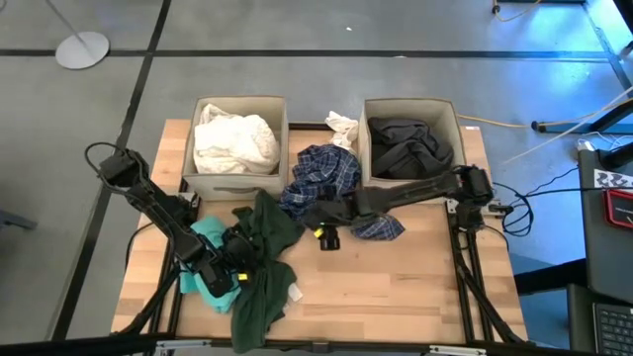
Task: Sort clothes
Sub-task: Put the blue jacket into the right brown bin
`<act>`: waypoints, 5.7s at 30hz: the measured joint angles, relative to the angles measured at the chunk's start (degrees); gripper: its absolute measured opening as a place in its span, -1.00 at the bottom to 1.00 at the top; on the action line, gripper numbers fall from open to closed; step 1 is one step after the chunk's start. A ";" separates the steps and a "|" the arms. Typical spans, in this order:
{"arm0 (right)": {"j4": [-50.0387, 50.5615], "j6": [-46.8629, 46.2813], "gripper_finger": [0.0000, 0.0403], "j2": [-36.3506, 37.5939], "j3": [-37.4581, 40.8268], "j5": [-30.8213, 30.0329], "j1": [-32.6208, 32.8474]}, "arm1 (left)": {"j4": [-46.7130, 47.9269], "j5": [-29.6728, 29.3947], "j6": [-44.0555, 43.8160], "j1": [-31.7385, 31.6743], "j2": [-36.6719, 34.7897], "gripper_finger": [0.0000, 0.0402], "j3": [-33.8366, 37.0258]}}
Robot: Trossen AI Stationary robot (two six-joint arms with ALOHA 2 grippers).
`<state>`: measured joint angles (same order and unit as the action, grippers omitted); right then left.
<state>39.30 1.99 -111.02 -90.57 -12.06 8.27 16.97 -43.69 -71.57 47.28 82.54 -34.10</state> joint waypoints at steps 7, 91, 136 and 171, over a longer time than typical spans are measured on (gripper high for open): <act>0.77 0.50 0.33 -6.12 -0.08 -5.41 -3.92 | -0.16 -0.65 0.27 -0.10 0.00 0.04 0.10; 29.08 20.67 -0.93 23.78 -42.00 -45.23 -23.85 | -4.30 -5.76 2.55 -0.19 0.02 0.05 0.12; 8.18 -6.80 -0.90 30.94 38.32 1.31 -52.92 | -4.30 -6.28 1.51 -0.19 0.02 0.05 0.12; 19.47 -4.13 0.41 30.53 -1.46 12.58 -42.23 | -4.28 -6.48 1.92 -0.19 0.02 0.05 0.10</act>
<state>58.76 -2.13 -80.49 -92.03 0.52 -33.95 12.69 -50.17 -69.65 47.09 82.56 -34.00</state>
